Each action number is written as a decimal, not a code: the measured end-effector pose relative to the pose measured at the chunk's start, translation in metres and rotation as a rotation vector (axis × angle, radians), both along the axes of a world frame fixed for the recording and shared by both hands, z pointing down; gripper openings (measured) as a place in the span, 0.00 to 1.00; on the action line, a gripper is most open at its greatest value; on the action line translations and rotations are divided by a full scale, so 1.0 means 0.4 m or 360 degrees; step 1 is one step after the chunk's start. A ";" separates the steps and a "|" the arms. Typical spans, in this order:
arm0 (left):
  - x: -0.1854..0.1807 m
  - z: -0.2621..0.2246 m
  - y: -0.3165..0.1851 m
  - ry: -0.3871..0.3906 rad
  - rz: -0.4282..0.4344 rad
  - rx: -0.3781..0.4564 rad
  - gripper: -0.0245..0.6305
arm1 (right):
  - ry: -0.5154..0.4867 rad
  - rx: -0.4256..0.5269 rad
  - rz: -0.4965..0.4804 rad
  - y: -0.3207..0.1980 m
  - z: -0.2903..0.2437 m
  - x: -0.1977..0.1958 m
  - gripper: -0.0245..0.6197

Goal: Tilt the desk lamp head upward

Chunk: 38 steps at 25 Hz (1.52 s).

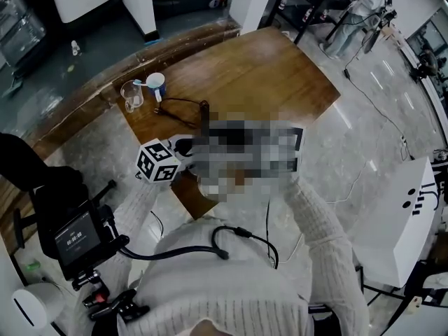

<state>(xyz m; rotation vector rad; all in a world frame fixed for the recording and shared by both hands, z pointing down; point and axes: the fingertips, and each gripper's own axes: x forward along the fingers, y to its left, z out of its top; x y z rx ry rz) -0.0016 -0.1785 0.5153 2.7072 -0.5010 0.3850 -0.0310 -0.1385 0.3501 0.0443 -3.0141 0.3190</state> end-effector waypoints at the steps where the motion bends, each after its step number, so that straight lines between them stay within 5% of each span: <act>1: 0.000 0.000 0.000 0.0003 -0.0005 0.0003 0.29 | -0.0003 -0.0073 0.0001 -0.009 -0.003 0.001 0.30; 20: -0.002 -0.003 0.007 -0.0033 0.0012 0.0073 0.28 | 0.0007 -0.0975 -0.0134 -0.110 -0.007 -0.002 0.33; 29: -0.007 -0.004 0.002 -0.0041 -0.0001 0.0091 0.27 | -0.0026 -0.1113 -0.0143 -0.136 -0.012 -0.010 0.33; 38: -0.009 -0.002 -0.001 -0.0028 -0.0024 0.0063 0.28 | -0.0028 -0.1054 -0.0184 -0.135 -0.011 -0.013 0.34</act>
